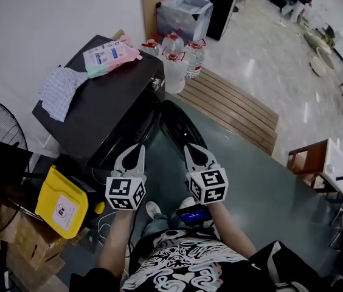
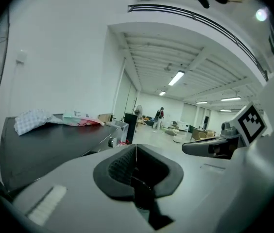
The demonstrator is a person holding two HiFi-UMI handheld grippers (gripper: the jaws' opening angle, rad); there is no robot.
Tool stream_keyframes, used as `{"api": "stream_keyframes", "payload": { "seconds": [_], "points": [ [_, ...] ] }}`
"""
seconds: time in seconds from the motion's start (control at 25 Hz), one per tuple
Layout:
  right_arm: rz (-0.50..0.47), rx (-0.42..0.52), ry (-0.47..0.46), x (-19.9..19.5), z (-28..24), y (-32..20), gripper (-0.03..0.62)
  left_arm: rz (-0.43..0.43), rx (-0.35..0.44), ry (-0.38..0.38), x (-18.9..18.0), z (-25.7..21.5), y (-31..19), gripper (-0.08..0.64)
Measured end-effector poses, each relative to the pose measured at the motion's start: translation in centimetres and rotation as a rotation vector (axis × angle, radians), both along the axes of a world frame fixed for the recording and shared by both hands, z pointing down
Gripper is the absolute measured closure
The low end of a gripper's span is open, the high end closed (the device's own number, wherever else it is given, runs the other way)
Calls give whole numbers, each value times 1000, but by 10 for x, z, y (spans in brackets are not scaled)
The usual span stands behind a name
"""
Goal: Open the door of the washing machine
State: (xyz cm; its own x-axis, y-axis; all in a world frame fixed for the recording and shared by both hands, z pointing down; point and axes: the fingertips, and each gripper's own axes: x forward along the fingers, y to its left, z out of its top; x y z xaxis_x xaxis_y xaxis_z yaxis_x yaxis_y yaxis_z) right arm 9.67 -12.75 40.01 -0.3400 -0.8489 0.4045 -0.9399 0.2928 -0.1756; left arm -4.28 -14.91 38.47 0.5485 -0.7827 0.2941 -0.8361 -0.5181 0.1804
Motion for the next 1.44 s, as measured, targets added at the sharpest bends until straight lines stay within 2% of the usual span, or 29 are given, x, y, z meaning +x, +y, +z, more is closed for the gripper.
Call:
{"api": "stream_keyframes", "payload": {
  "seconds": [0.08, 0.44, 0.64, 0.76, 1.44],
  "points": [
    [1, -1, 6, 1, -4, 3, 591, 22, -2, -13, 6, -3, 2, 557],
    [35, -3, 14, 17, -7, 5, 591, -87, -21, 6, -5, 0, -7, 558],
    [42, -5, 13, 21, -4, 8, 591, -102, -29, -13, -11, 6, -5, 558],
    [40, -15, 18, 22, 0, 10, 591, -123, -42, 6, -17, 9, -5, 560],
    [50, -55, 7, 31, 22, 16, 591, -144, -78, 6, -16, 23, 1, 560]
  ]
}}
